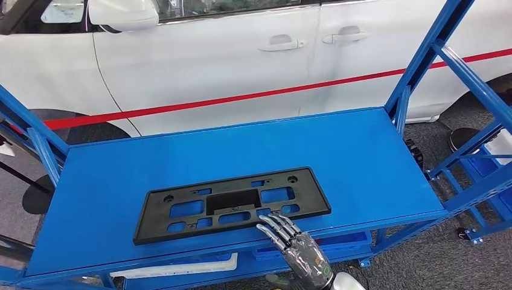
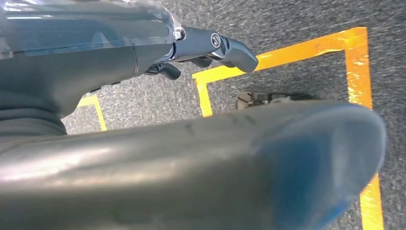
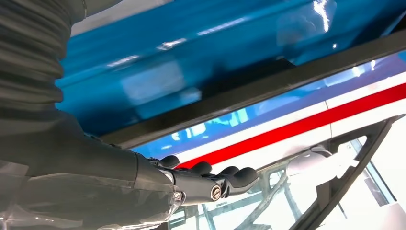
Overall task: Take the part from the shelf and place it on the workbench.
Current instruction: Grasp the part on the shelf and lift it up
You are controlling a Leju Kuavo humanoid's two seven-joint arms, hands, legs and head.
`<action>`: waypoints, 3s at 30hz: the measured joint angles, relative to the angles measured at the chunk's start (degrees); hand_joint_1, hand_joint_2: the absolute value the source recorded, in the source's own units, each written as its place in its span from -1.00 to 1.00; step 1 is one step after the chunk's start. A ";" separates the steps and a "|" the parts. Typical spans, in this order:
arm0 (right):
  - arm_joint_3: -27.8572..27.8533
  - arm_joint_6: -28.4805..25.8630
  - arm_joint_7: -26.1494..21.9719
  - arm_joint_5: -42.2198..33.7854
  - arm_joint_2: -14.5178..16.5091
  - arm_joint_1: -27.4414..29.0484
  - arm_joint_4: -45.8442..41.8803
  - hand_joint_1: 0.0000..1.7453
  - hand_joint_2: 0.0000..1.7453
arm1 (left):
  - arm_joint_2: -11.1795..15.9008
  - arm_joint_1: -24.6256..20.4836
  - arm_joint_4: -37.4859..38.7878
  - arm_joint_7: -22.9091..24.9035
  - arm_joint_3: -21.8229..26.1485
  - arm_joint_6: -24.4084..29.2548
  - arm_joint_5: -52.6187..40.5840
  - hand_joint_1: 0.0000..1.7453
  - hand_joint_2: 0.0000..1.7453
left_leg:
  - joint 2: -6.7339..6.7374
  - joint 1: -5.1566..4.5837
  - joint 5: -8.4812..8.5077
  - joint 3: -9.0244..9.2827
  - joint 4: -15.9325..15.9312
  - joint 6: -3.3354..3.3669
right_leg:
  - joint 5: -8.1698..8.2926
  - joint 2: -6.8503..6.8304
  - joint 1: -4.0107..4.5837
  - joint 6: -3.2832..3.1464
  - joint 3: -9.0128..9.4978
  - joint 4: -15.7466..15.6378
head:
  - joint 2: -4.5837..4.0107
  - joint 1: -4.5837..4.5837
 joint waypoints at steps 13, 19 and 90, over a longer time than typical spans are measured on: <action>1.35 4.74 0.09 0.51 5.65 -2.98 5.80 -1.00 1.00 | -0.68 0.05 0.00 0.68 -0.17 -0.34 0.57 -1.00 -1.00 | 0.01 0.08 1.81 1.80 -4.91 2.03 | -4.63 -0.04 -0.39 2.31 -6.34 12.88 | 0.00 0.23; 2.44 6.32 -0.31 0.27 8.45 -5.01 8.87 -1.00 1.00 | -1.13 -0.03 0.00 0.53 -0.18 -0.37 0.78 -1.00 -1.00 | -0.07 -0.25 1.44 1.80 -4.63 0.38 | 0.33 0.13 0.10 0.95 -0.48 -0.13 | 0.00 0.17; 9.92 -3.22 2.76 9.33 21.55 -30.29 33.91 -1.00 1.00 | -1.29 0.44 0.00 -3.35 -0.90 -1.43 4.22 -1.00 -1.00 | -0.02 0.42 -1.42 -4.60 6.80 -1.25 | 1.49 -0.16 -0.03 -0.56 -1.06 -0.72 | 0.00 0.09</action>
